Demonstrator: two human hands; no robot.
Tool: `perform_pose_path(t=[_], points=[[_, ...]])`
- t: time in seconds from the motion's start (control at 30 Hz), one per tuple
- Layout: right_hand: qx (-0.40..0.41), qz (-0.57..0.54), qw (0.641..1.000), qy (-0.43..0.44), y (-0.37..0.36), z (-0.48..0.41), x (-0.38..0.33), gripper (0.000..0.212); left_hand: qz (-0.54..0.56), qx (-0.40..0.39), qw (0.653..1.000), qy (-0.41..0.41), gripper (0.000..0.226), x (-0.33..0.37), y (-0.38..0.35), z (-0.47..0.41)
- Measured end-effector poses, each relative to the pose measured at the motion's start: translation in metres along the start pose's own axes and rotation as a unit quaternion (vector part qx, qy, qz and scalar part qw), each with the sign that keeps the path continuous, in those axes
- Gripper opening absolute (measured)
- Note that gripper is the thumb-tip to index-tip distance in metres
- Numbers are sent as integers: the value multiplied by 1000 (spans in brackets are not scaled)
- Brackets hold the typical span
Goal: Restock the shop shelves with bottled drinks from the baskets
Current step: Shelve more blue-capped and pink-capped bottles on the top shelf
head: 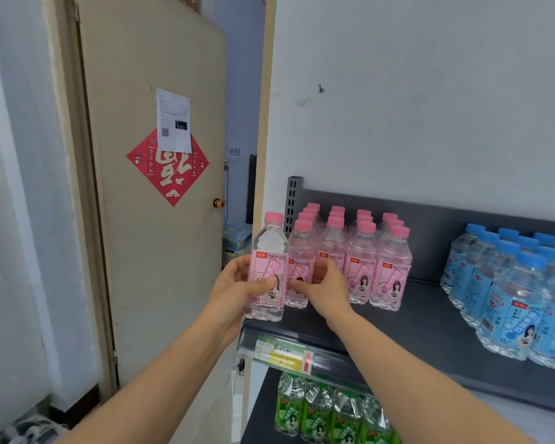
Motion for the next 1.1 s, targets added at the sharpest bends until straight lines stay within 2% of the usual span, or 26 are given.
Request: perform_pose_path(t=[0.07,0.1,0.13,0.2,0.27,0.43,0.53,0.63,0.73,0.83,0.9,1.0,1.1], points=[[52,9,998,37,6,8,-7,46,-1,-7,1000,0,55,-3,-4,-1],[70,-21,996,55,10,13,-15,39,-5,-12,1000,-2,57,-4,-6,0],[62,-68,994,61,13,19,-22,39,-11,-18,1000,-5,58,-4,-10,0],[-18,-136,990,43,14,29,-37,52,-21,-29,999,-13,59,-6,-19,0],[-76,-137,987,32,16,36,-47,59,-16,-32,999,-22,57,-8,-29,0],[-48,-139,989,29,40,37,-53,44,-64,-57,994,-63,57,-8,-50,0],[-19,-142,989,38,56,34,-50,48,-128,-72,985,-88,58,-5,-52,-4],[10,-117,993,34,69,29,-41,56,-238,-17,966,-103,61,-6,-45,-16],[29,-97,995,17,75,24,-29,58,-334,31,939,-83,78,-11,-41,-29],[39,-93,995,-2,74,21,-18,57,-379,6,923,-63,92,-16,-44,-38],[44,-97,994,-6,72,17,-15,57,-383,-15,921,-62,85,-16,-47,-41],[46,-93,995,-7,67,11,-14,57,-385,-35,920,-68,61,-18,-48,-47],[53,-76,996,2,61,7,-14,58,-395,-40,915,-74,52,-23,-47,-52]])
Point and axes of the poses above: each hand's wrist, its own z-axis away from the middle knuckle, its own y-axis out of the back of the hand, x = y × z, the point moved 3 cm from there along -z, towards the middle knuckle, and after that the axes turned 10 degrees about -z, right-handed, at the moved point
